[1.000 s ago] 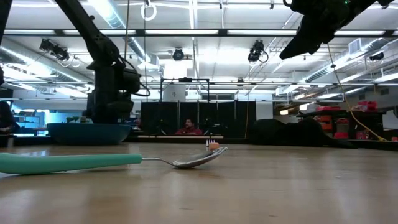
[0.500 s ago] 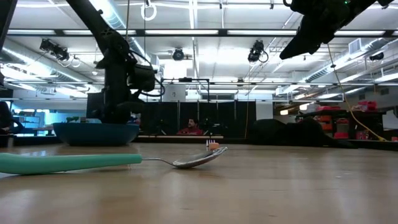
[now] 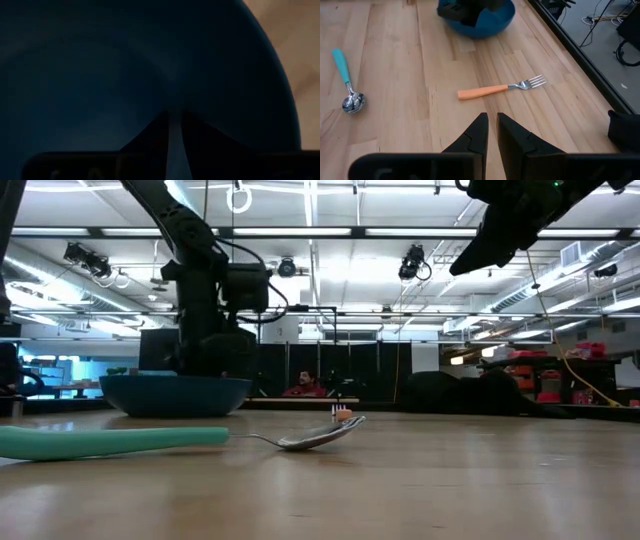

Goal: Set table place
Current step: Prepare the blue plate on the table, then put the gray bowl on top of the blue bowl on the table

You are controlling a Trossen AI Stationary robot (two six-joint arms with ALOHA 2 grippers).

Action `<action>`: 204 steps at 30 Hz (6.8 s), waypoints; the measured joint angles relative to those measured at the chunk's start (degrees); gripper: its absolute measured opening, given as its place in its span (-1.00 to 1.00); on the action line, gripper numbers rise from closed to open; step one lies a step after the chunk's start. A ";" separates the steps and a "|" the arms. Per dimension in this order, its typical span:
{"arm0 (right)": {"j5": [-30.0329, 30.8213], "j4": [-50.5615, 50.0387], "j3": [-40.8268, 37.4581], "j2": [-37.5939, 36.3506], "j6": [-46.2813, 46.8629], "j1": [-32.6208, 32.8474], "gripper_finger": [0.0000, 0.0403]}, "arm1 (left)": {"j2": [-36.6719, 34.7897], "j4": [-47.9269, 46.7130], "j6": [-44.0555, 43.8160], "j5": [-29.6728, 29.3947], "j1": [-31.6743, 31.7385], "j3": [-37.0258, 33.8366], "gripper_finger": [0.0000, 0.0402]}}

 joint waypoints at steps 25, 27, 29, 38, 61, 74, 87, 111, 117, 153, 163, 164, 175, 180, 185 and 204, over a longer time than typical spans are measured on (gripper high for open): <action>0.00 0.01 0.00 -0.01 0.01 -0.02 -0.77 | 0.33 16.28 -9.62 4.33 -21.85 -0.25 -0.72; -0.01 0.00 0.00 0.00 0.01 -0.02 -0.77 | 0.33 16.91 -9.76 4.33 -22.87 -0.23 -0.71; -0.01 0.00 0.00 -0.01 0.01 -0.02 -0.77 | 0.31 17.10 -9.80 4.30 -23.79 -0.23 -0.70; 0.00 0.00 0.00 -0.01 0.01 -0.01 -0.77 | 0.24 17.68 -10.83 4.23 -25.28 -0.16 -0.73; 0.00 0.00 0.00 0.00 0.02 -0.02 -0.77 | 0.11 8.79 -4.23 3.69 -24.95 12.78 -0.73; 0.00 0.00 0.00 0.00 0.01 -0.02 -0.77 | 0.09 -32.03 12.57 -25.78 -21.69 43.71 -0.81; -0.02 0.03 0.00 0.00 0.00 -0.02 -0.77 | -10.19 -47.67 9.94 -42.36 -14.17 50.16 -0.80; 0.00 0.09 0.00 0.00 0.01 -0.02 -0.77 | -67.27 2.50 26.67 12.77 -4.50 -20.04 -0.92; 0.00 0.09 0.00 0.00 0.02 -0.02 -0.77 | -66.60 5.31 34.41 16.74 -5.11 -21.19 -0.96; -0.01 0.09 0.00 0.00 0.01 -0.02 -0.77 | -66.66 5.24 35.82 16.41 -5.08 -21.23 -0.84; 0.20 3.15 0.02 -0.02 -5.57 -0.14 -0.77 | -66.66 5.24 35.82 16.41 -5.08 -21.23 -0.86; 0.20 3.15 0.02 -0.01 -5.63 -0.05 -0.77 | -66.66 5.22 35.80 16.41 -5.08 -21.23 -0.86; 0.67 17.27 0.02 0.00 18.77 -1.34 -0.77 | -66.66 5.24 35.80 16.41 -5.09 -21.23 -0.84; -4.34 34.18 0.02 0.00 16.70 -2.48 -0.77 | -66.66 5.24 35.81 16.41 -5.08 -21.23 -0.82; -16.69 35.09 0.63 -0.02 20.78 -2.46 -0.77 | -66.66 5.24 35.80 16.41 -5.08 -21.23 -0.85; -2.95 -17.55 0.68 3.85 104.52 30.45 -0.77 | -66.66 5.26 35.80 16.43 -5.10 -21.21 -0.82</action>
